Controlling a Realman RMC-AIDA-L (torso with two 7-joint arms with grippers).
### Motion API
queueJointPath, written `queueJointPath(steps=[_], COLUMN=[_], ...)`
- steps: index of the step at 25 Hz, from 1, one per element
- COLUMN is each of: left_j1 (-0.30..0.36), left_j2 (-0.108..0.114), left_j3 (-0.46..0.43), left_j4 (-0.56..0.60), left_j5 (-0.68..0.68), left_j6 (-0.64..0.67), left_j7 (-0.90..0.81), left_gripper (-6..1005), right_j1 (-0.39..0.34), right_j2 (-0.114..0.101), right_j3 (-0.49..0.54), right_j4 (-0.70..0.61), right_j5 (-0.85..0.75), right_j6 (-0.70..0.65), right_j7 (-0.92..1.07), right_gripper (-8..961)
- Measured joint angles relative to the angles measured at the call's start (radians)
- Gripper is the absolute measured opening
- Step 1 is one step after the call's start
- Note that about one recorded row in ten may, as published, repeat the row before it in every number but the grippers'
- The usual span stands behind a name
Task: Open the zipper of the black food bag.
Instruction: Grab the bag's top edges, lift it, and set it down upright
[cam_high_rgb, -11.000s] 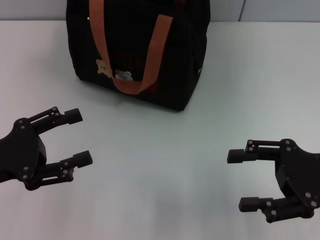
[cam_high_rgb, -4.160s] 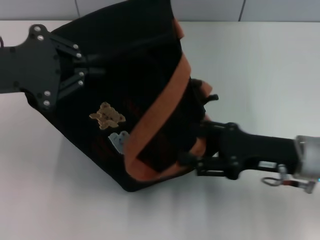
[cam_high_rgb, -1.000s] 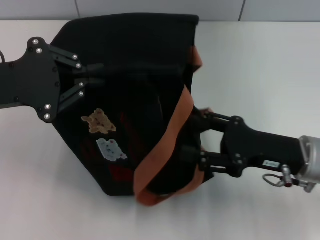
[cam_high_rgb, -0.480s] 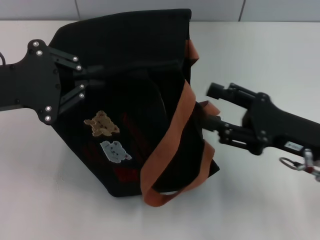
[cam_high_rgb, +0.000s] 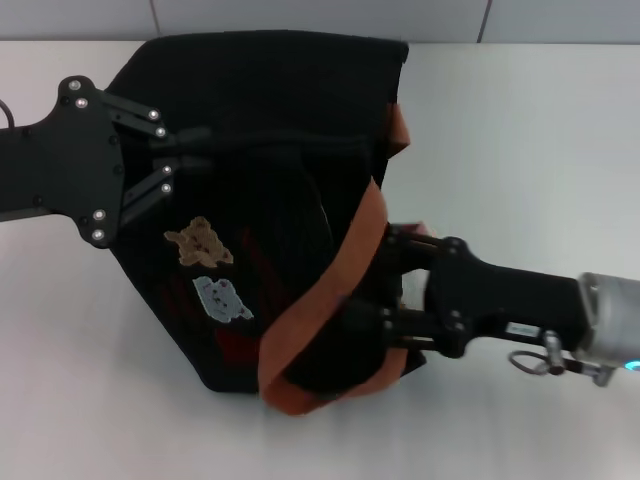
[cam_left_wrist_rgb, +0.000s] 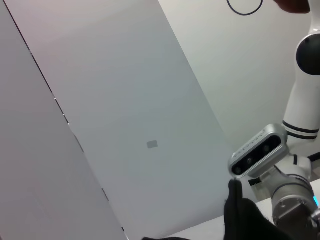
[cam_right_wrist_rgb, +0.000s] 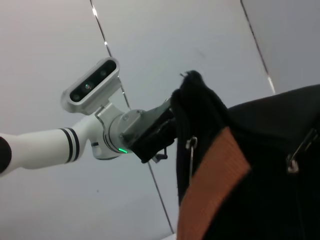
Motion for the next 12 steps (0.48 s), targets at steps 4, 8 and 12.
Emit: queueJointPath(steps=[4,8,12], left_j1=[0.003,0.004,0.0], left_j2=[0.0,0.0,-0.001], left_j3=[0.0,0.0,0.002], left_j4=[-0.001,-0.002,-0.009], left_j5=[-0.001,-0.001,-0.001], left_j6=[0.0,0.0,0.0], left_j7=[0.0,0.002,0.002], left_gripper=[74,74,74], right_j1=[-0.061,-0.071,-0.037], right_j2=[-0.002,0.0,0.003], right_j3=[0.04,0.075,0.075], right_j4=[-0.06,-0.067,-0.056], right_j5=[0.029,0.106,0.16], right_j6=[-0.084,-0.093,-0.078], right_j7=[0.0,0.0,0.01], right_gripper=[762,761,761])
